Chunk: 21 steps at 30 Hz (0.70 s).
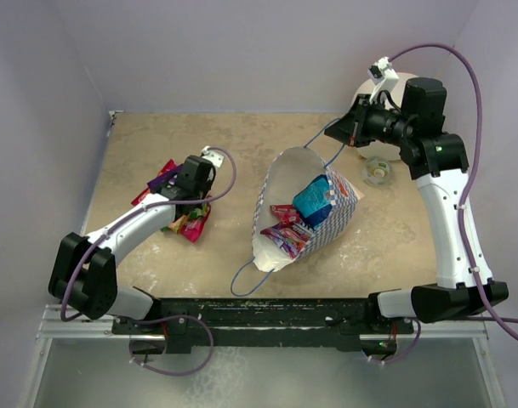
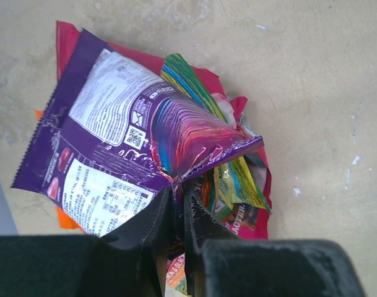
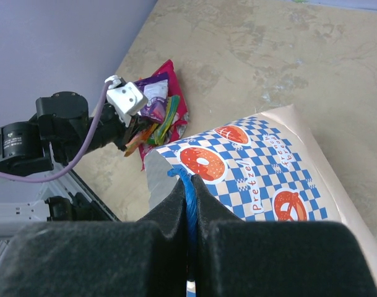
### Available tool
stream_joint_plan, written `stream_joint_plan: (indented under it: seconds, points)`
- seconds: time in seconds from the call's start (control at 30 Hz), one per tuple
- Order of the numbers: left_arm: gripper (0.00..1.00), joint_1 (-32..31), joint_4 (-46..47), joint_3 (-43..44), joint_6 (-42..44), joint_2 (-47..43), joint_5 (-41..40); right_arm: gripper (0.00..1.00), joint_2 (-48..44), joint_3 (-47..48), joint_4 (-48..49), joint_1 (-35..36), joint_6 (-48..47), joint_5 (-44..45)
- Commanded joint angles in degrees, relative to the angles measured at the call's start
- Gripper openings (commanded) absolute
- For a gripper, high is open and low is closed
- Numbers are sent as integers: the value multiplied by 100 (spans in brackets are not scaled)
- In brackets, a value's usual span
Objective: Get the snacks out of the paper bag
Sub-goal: Place the snack at the center of the board.
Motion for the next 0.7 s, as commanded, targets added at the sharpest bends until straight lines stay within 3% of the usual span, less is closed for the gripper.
stream_joint_plan:
  seconds: [0.0,0.37,0.67]
  points:
    - [19,-4,-159,-119,-484,-252,397,0,-107,21,144,-1,-62,-75]
    - [53,-2,-626,199,-674,-597,676,0,-112,19,120,0,-55,-89]
    - [63,-4,-1115,1003,-1024,-1080,1261,0,-52,59,147,0,-44,-107]
